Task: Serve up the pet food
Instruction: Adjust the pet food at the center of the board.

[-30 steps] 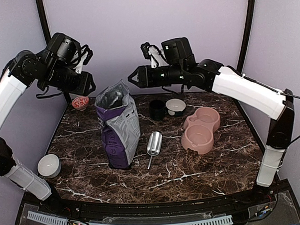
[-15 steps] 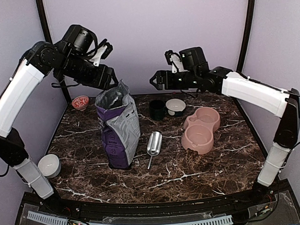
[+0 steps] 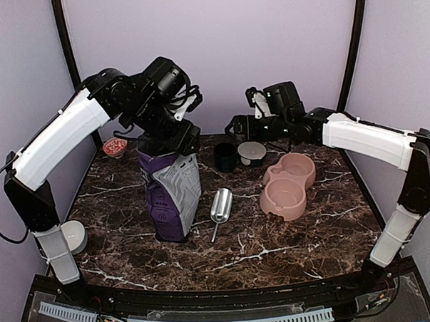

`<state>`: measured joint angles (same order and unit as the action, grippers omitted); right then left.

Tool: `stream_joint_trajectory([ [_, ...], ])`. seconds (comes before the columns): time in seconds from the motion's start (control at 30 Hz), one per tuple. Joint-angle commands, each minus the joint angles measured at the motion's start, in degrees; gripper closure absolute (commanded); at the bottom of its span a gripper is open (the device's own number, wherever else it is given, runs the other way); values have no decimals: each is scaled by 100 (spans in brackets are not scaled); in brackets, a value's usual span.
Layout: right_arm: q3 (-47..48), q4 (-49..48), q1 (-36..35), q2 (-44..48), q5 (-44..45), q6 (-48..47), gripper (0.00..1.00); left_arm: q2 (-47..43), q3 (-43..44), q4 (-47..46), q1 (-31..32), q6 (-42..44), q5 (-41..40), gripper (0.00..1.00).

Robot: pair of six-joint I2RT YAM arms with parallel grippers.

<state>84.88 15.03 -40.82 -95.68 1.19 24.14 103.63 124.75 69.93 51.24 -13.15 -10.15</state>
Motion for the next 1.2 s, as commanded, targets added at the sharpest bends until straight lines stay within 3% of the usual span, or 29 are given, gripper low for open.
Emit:
stream_joint_trajectory([
  [0.0,-84,-299,39,164,-59,55,9,128,6,318,123,-95,-979,32],
  [0.17,-162,-326,39,166,-78,85,9,377,-33,546,210,-252,-1871,37],
  [0.4,-288,-372,39,150,-168,147,9,497,-462,128,294,-257,-2105,51],
  [0.47,-336,-393,39,134,-203,159,9,553,-463,119,306,-280,-2257,60],
  [0.57,-357,-404,43,92,-278,161,10,526,-358,54,307,-267,-2224,85],
  [0.67,-392,-464,39,52,-352,178,10,385,-254,-221,303,-188,-1738,100],
  [0.9,-519,-640,39,-25,-602,205,10,-181,-546,-1081,-18,-280,6,100],
  [1.17,-560,-868,39,-144,-1040,204,10,-1514,-2498,-3166,-966,-778,2576,100],
])
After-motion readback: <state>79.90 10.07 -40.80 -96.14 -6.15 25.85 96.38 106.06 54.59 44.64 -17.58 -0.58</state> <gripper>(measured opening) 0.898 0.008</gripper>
